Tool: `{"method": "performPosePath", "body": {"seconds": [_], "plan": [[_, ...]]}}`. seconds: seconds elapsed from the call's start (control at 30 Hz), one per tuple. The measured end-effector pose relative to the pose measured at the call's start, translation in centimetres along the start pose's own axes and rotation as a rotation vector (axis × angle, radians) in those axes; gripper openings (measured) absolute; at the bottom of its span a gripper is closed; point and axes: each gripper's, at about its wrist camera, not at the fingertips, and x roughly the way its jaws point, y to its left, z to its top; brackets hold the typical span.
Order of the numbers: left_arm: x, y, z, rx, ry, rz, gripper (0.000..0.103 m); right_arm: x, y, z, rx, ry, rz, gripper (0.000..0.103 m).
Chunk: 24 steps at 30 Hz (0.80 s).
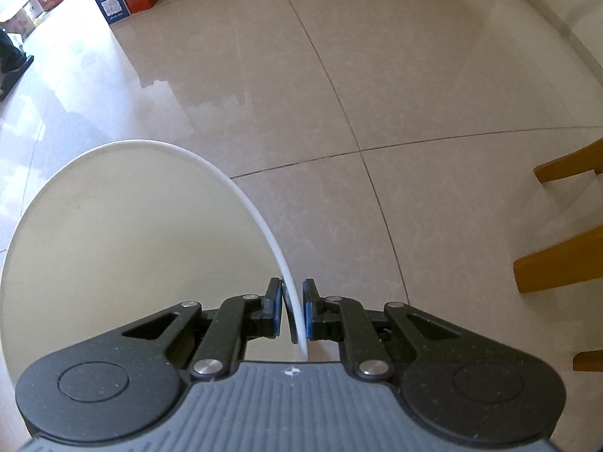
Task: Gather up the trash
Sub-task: 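Grasp the yellow milk-tea cup with the left tool and drop it into the bin, then move the left tool back to the pile and grasp the red can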
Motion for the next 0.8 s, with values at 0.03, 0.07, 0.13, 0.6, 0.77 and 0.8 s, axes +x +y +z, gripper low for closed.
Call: {"method": "performPosePath", "body": {"seconds": [0.03,0.07,0.13,0.6,0.77,0.8], "plan": [[1.3,-0.7,0.2,0.001,0.016,-0.009,0.071,0.0,0.0,-0.1,0.000,-0.002,0.000,0.014],[2.6,-1.4,0.2,0.002,0.038,-0.020,0.071,-0.1,0.0,-0.2,-0.004,-0.005,-0.001,0.014],[4.3,-2.3,-0.2,0.005,0.072,-0.026,0.071,-0.1,-0.1,-0.3,-0.007,-0.011,0.001,0.014],[4.0,-1.8,-1.2,-0.017,0.022,-0.003,0.085,-0.1,-0.3,-0.5,0.001,-0.018,0.012,0.014],[1.0,0.4,-3.5,-0.003,-0.033,0.054,0.096,0.0,-0.4,-0.5,0.003,-0.019,0.016,0.013],[0.6,1.2,-4.2,-0.013,-0.040,0.073,0.096,-0.1,-0.4,-0.5,0.004,-0.019,0.018,0.013]]}}
